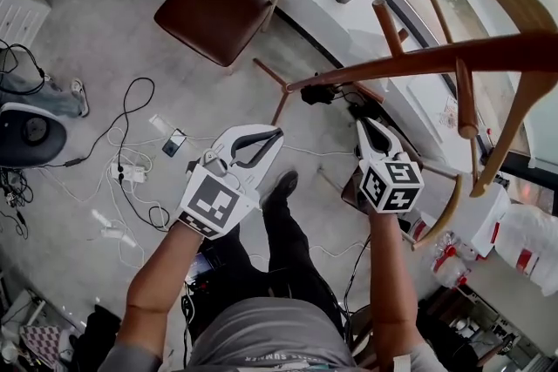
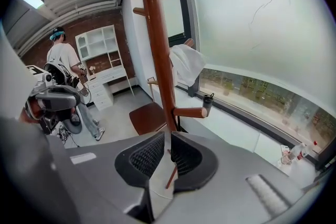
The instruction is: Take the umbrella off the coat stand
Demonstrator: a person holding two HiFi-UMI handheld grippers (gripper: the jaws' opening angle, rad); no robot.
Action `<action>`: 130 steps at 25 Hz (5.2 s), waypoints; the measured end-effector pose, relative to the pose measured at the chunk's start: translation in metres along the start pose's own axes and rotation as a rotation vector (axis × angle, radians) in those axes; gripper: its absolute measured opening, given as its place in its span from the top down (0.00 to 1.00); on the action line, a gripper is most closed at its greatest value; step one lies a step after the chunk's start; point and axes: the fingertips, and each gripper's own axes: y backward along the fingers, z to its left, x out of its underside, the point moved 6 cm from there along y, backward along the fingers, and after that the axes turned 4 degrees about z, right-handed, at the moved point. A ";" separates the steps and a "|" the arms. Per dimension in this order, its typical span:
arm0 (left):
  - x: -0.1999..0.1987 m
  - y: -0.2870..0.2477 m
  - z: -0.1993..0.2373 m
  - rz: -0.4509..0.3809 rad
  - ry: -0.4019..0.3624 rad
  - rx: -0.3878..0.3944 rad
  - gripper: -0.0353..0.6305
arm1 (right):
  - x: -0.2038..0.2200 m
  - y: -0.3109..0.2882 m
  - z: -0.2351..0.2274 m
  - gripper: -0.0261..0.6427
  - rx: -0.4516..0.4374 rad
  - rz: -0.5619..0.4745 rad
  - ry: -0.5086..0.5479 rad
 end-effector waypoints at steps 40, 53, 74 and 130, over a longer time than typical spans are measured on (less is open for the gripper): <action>0.088 -0.057 0.046 0.039 0.126 -0.056 0.94 | 0.062 -0.190 -0.030 0.56 -0.050 0.147 0.165; 0.091 -0.052 0.044 0.044 0.123 -0.076 0.94 | 0.064 -0.208 -0.035 0.72 0.015 0.128 0.282; 0.034 0.003 0.016 0.013 0.057 -0.079 0.94 | 0.012 -0.085 -0.012 0.73 0.092 -0.036 0.187; -0.109 0.180 -0.052 -0.045 -0.190 -0.015 0.94 | -0.106 0.306 0.114 0.72 0.049 -0.404 0.107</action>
